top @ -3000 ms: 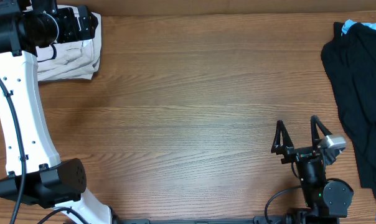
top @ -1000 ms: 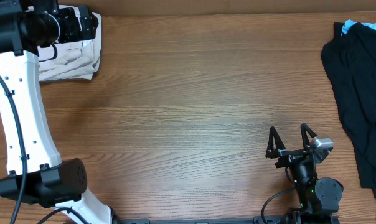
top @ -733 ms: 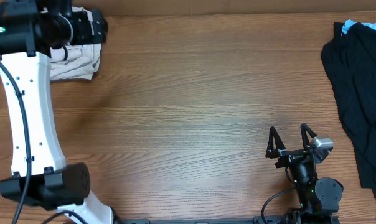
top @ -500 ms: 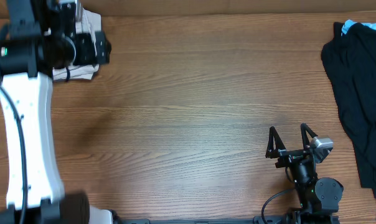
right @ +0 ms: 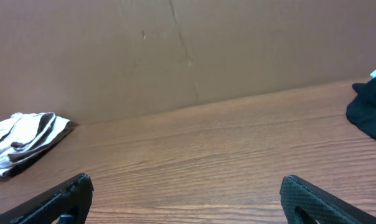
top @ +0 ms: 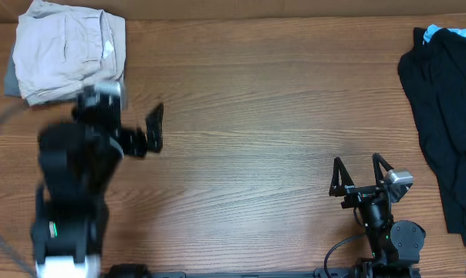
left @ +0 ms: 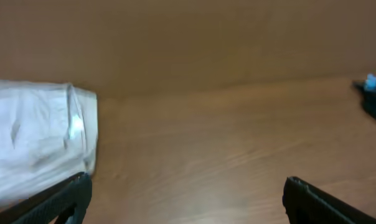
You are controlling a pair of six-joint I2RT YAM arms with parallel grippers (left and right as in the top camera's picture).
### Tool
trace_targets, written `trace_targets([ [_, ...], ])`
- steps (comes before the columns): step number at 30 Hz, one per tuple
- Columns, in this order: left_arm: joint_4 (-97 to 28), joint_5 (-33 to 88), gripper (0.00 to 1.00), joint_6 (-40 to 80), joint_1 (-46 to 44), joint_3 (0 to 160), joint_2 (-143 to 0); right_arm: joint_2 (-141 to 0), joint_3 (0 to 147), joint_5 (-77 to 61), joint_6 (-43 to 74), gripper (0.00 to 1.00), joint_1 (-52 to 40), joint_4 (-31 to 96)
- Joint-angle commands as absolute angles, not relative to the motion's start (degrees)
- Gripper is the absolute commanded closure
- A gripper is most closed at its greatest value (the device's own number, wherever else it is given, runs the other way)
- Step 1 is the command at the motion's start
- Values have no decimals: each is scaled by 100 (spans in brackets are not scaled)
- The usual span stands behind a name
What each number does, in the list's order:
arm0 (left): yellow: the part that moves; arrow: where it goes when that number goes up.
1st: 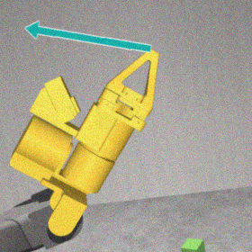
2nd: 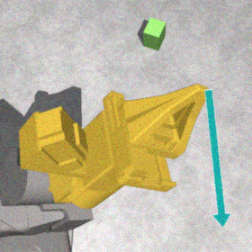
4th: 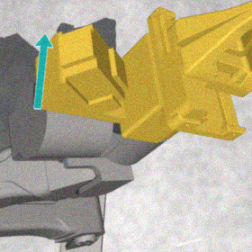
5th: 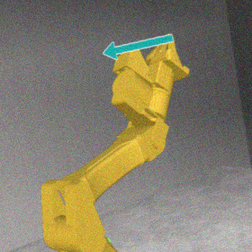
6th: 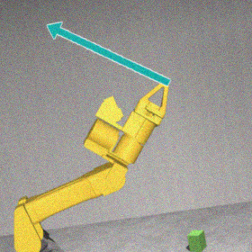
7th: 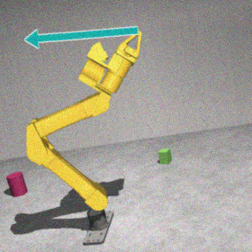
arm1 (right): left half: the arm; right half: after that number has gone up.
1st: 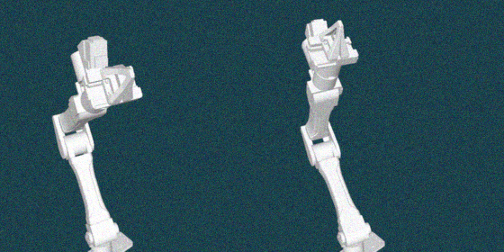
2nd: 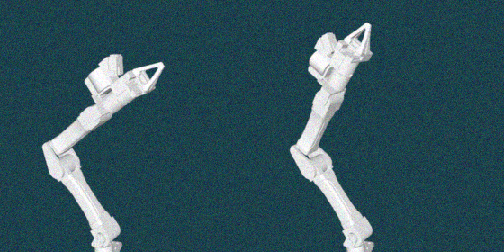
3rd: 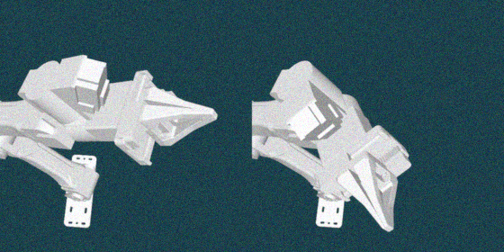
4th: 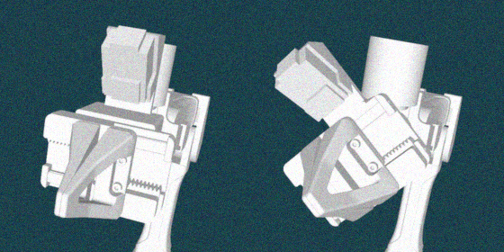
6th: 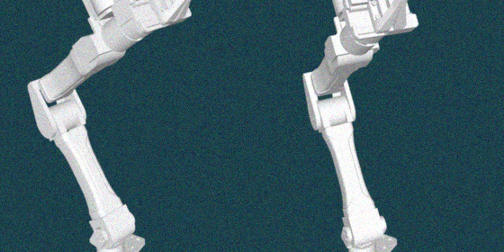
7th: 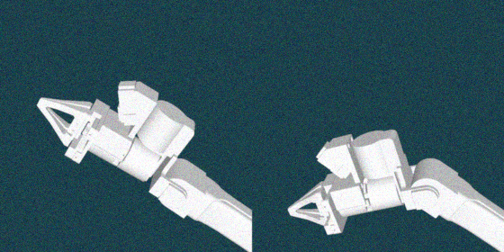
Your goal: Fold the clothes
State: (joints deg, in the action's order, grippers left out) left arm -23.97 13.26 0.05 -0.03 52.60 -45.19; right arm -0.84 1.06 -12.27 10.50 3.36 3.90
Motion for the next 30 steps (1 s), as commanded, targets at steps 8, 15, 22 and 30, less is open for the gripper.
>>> trace_targets([
  [8, -1205, 834, 0, 1, 19, 2685, -1651, -16, 45, -1273, 1063, 0, 362, 355],
  [15, -534, 845, 0, 49, 113, 1262, -526, -16, 45, -1273, 1063, 0, 362, 355],
  [22, 543, 845, 0, 176, 158, 255, -16, -16, 45, -1273, 1066, 0, 362, 355],
  [30, 1232, 495, 0, 169, 198, 27, -19, -16, 45, -1273, 1063, 0, 362, 355],
])
